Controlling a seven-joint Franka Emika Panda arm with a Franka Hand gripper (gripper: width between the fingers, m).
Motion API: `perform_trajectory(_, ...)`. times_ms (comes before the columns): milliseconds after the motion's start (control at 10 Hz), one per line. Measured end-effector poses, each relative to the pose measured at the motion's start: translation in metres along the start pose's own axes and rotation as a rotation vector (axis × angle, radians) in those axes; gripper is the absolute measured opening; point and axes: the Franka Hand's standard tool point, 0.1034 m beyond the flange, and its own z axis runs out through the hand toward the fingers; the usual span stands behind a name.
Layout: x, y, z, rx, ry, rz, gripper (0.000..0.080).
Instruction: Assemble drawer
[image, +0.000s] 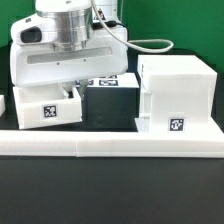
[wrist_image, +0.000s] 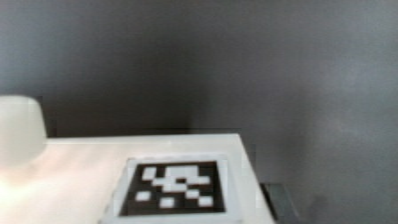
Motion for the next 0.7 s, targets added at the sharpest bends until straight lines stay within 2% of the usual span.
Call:
perform_trajectory(300, 0.001, 0.000, 0.000, -0.011, -0.003, -0.296, 0.0041)
perform_trajectory(400, 0.004, -0.006, 0.000, -0.021, -0.008, -0.383, 0.0041)
perform_trajectory(600, 0.009, -0.011, -0.001, -0.063, 0.022, -0.537, 0.0041)
perform_trajectory(700, 0.007, -0.009, 0.000, -0.065, 0.013, -0.607, 0.0041)
